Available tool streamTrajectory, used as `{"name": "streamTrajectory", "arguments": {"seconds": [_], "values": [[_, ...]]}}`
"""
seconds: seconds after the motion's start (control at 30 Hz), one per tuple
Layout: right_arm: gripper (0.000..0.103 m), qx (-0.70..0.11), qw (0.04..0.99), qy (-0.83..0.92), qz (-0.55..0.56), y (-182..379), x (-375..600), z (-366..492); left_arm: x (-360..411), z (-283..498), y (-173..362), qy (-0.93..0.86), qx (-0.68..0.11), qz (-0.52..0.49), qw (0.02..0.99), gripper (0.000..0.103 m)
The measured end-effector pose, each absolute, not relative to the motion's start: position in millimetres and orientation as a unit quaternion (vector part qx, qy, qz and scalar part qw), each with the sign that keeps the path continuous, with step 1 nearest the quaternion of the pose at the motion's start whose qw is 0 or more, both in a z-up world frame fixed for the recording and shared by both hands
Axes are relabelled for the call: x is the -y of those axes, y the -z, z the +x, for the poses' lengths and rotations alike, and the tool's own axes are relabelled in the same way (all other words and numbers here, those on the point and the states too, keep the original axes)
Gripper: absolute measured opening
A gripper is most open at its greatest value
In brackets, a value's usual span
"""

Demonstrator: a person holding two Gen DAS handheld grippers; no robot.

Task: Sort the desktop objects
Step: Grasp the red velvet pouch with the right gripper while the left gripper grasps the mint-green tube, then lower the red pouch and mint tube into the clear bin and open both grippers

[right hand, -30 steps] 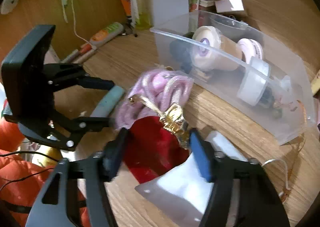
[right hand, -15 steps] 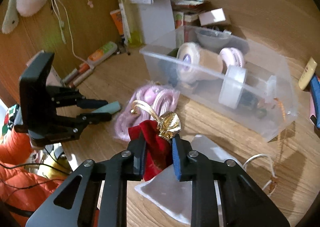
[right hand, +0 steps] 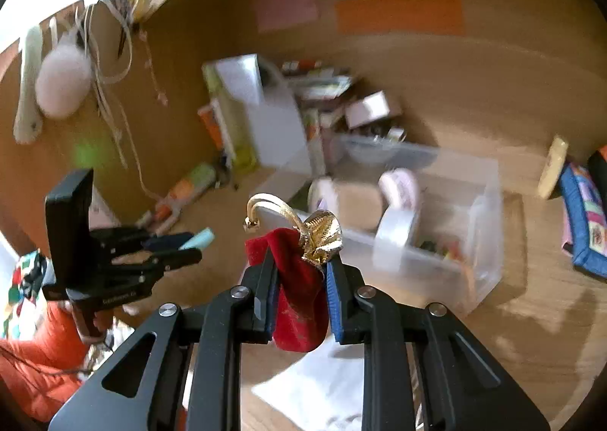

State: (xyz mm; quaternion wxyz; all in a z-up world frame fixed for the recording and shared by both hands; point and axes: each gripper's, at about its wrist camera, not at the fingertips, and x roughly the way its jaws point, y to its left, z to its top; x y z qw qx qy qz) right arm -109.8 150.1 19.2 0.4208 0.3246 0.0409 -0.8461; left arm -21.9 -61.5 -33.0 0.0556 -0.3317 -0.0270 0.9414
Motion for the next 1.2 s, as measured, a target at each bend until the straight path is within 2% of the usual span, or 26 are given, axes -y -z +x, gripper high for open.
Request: {"name": "streamTrajectory", "arguments": {"seconds": [0.4,0.63,0.9,1.2], "values": [[0.019,0.004,0.365,0.891,0.27,-55.3,-178.5,-156.0,61.2,-54.1,-14.5,-0.952,0.075,-0.285,0.085,0.024],[0.019,0.009,0.338,0.903,0.267,-56.8,-175.8,-188.5,54.5,-88.2,-27.9,-0.955,0.068,-0.279,0.073,0.024],[0.019,0.019,0.335,0.891,0.307,-25.8,-167.5,-227.7,48.1,-131.7,-17.8,-0.948,0.066,-0.305,0.064,0.024],[0.02,-0.014,0.31,0.887,0.343,8.0,-156.6,-240.2,45.4,-173.3,10.8,-0.933,0.073,-0.348,0.059,0.024]]}}
